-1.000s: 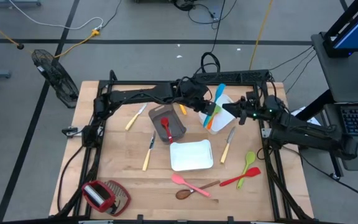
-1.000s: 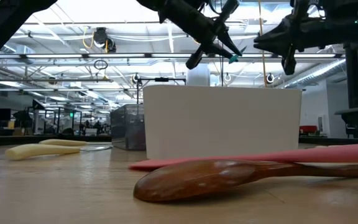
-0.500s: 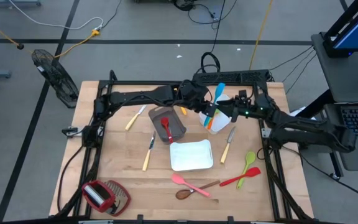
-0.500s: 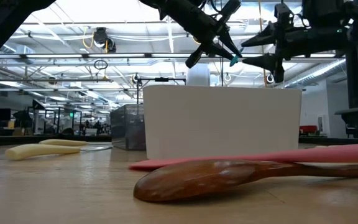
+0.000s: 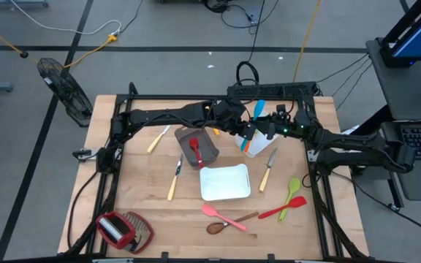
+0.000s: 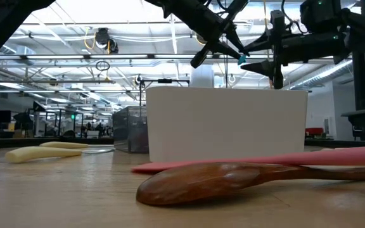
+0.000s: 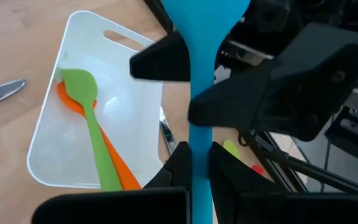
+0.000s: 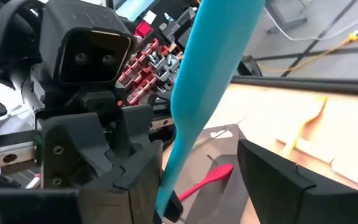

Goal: Pick & Place Kitchen Items
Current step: Put the blue spatula into the top white bin

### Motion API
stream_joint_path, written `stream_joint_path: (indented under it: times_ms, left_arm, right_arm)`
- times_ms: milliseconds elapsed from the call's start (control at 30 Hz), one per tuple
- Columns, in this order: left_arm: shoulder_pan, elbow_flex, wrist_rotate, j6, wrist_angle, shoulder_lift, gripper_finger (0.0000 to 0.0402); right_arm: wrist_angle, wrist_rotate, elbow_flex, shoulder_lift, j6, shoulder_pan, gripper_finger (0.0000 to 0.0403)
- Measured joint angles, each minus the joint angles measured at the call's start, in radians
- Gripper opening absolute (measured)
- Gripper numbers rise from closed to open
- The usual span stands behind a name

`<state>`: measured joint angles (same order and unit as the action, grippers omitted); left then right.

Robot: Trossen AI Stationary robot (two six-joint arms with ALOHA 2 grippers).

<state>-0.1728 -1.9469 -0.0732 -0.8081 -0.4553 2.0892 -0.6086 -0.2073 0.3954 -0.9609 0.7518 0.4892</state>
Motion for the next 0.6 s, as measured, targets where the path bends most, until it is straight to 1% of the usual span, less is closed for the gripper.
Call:
stream_joint_path:
  times_ms: [133,233,367,500,533,600]
  left_arm:
    - [0.002,0.0,0.004,-0.009,-0.006,0.0,0.0017]
    - [0.002,0.0,0.004,-0.017,-0.011,0.0,0.0017]
    - [0.002,0.0,0.004,-0.018,-0.014,0.0,0.0016]
    - [0.002,0.0,0.004,-0.015,-0.014,0.0,0.0029]
    - [0.002,0.0,0.004,-0.013,-0.011,0.0,0.0031]
    - [0.003,0.0,0.008,-0.014,-0.011,0.0,0.0035]
  right_arm:
    - [-0.005,-0.003,0.001,-0.018,0.026,0.0,0.0184]
    - [-0.002,-0.003,0.002,-0.019,0.042,0.0,0.0161]
    - [-0.003,-0.004,0.002,-0.019,0.048,0.0,0.0106]
    - [-0.005,-0.008,0.002,-0.019,0.061,0.0,0.0031]
    - [-0.006,-0.008,0.002,-0.019,0.062,-0.001,0.0019]
    - [-0.006,-0.008,0.002,-0.019,0.072,-0.001,0.0016]
